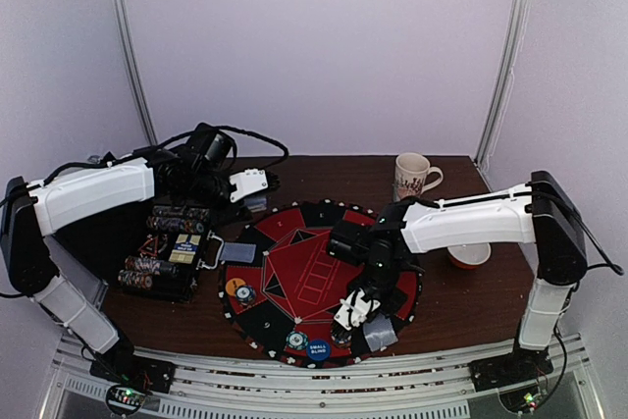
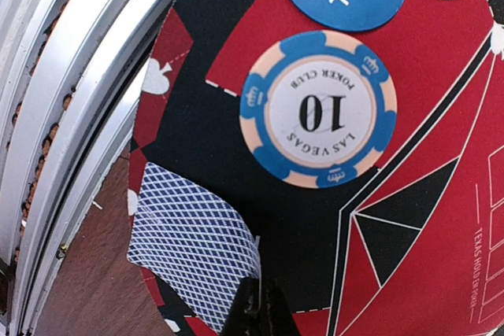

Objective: Distribute texas hold em gaming equipment
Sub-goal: Distribute the poker card in the small blind area, then pick up the poker card from the face-down deck piles.

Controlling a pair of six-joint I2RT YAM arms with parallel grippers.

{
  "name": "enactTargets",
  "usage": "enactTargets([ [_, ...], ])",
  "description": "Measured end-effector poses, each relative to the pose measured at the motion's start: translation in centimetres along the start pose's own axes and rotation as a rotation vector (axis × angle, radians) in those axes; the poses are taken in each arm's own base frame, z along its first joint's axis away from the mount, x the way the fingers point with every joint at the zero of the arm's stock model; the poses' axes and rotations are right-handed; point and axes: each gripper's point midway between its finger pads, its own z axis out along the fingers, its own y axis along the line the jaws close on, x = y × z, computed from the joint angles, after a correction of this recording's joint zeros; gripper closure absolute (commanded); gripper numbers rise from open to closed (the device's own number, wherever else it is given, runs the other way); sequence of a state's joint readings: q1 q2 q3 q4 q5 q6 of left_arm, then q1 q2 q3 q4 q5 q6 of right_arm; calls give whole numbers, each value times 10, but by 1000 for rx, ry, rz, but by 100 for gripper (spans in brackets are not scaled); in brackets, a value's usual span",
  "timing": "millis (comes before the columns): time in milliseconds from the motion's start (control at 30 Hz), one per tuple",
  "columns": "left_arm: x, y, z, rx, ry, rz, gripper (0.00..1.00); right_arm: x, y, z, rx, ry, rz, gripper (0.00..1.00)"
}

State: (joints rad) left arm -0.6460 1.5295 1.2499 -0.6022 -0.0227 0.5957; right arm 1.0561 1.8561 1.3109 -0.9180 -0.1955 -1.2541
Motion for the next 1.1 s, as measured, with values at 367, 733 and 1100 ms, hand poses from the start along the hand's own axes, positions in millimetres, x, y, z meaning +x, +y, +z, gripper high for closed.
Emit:
enactTargets([
  [367,1,1,0,-1,3,-3,50,6,-11,1,67,32,65,59],
  [733,1,1,0,-3,-1,-3,49,37,-84,-154,869,-172,472,0],
  [1100,-7,6,-11,-20,-41,-3,49,111,-199,-274,790,-1324,1383,0],
])
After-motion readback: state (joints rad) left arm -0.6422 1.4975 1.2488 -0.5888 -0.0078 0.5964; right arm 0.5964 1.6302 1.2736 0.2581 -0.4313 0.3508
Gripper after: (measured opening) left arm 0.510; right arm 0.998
